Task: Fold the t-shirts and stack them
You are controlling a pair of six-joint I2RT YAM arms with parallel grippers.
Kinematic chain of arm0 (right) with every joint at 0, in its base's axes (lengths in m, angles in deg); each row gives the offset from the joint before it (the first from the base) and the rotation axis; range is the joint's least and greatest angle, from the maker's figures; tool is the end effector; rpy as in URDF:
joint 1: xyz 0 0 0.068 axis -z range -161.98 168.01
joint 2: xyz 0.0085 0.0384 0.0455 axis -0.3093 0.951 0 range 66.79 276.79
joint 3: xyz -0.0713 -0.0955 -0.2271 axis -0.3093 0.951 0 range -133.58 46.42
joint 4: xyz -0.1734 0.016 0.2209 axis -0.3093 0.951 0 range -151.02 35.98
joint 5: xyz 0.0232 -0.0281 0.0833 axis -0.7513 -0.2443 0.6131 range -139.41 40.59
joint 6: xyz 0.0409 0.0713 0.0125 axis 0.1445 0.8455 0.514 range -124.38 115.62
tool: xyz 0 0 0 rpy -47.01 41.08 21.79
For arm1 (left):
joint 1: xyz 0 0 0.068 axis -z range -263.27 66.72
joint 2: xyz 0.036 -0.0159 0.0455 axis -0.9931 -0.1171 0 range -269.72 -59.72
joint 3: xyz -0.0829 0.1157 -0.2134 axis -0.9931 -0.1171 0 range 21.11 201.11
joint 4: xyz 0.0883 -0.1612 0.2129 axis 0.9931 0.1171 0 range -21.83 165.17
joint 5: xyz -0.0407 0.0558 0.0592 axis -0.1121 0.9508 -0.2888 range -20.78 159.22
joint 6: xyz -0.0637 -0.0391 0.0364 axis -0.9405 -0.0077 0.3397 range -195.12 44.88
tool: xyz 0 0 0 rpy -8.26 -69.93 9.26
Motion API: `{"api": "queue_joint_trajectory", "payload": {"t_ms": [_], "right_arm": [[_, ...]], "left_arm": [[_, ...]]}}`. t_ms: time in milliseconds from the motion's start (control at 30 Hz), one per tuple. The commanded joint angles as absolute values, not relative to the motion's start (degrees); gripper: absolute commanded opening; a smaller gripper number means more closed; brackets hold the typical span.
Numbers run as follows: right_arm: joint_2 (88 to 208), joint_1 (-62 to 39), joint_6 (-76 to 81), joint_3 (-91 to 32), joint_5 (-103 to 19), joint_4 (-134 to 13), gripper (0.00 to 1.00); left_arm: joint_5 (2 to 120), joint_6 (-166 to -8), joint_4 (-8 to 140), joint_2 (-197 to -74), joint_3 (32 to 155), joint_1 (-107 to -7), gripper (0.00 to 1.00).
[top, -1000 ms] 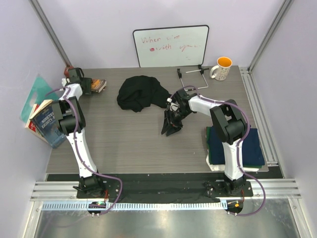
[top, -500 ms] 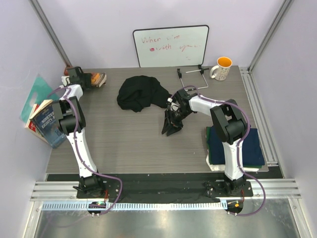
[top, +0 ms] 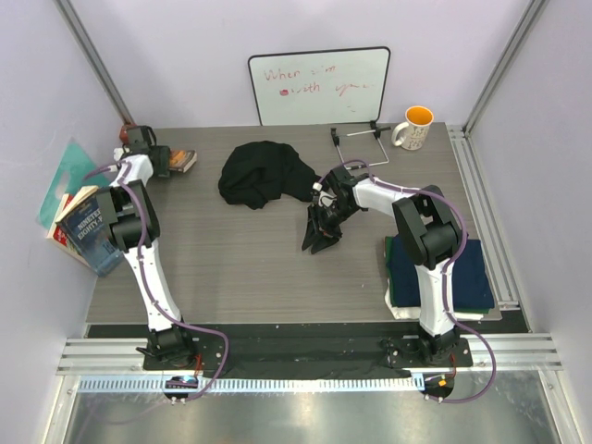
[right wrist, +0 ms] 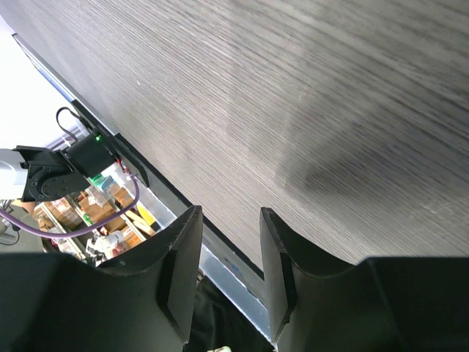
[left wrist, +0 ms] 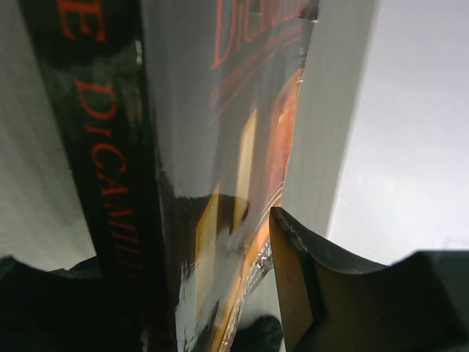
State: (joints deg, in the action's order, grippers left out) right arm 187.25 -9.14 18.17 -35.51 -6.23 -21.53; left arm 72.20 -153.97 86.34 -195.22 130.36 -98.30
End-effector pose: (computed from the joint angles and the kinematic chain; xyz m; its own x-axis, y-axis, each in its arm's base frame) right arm 0.3483 0.2346 0.0835 -0.9799 -0.1885 0.0650 -0.0903 0.7106 0.6978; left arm 0.5457 0.1505 0.1203 0.1585 -0.9719 -0.1740 -0.7201 0.0067 -0.6938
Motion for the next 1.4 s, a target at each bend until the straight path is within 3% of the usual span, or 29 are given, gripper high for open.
{"api": "queue_joint_trajectory", "payload": {"t_ms": [0, 67, 133, 167, 333, 367, 600, 667, 1133, 1367], "right_arm": [[184.6, -9.0, 17.1, -36.4, -5.2, -21.5, 0.43], [184.6, -9.0, 17.0, -36.3, -5.1, -21.5, 0.42], [184.6, -9.0, 17.0, -36.2, -5.0, -21.5, 0.42], [184.6, -8.9, 17.0, -36.2, -5.0, -21.5, 0.43], [184.8, -9.0, 16.9, -36.1, -4.8, -21.6, 0.42], [184.8, -9.0, 16.7, -36.0, -4.2, -21.6, 0.42], [184.6, -9.0, 16.6, -35.5, -3.2, -22.0, 0.41], [184.8, -9.0, 16.7, -35.6, -2.9, -22.1, 0.41], [183.8, -9.0, 16.8, -33.0, -3.4, -23.1, 0.41], [184.7, -9.0, 17.6, -33.9, -3.5, -23.6, 0.41]], "left_arm": [[75.6, -153.7, 92.9, -192.3, 131.0, -99.3, 0.0], [75.0, -153.5, 94.4, -192.8, 131.8, -99.4, 0.02], [75.0, -153.3, 97.2, -193.5, 133.3, -99.6, 0.11], [75.0, -152.9, 97.5, -193.4, 133.3, -99.7, 0.24], [76.1, -150.1, 98.0, -192.5, 134.0, -99.9, 0.36], [76.4, -149.5, 98.8, -192.6, 134.6, -100.0, 0.42], [80.9, -139.6, 114.5, -199.0, 156.8, -100.7, 0.51], [82.9, -138.6, 115.1, -198.0, 157.3, -100.9, 0.55], [79.2, -137.6, 111.4, -195.0, 147.2, -102.3, 0.54], [79.2, -135.3, 111.4, -193.1, 148.1, -102.3, 0.56]]}}
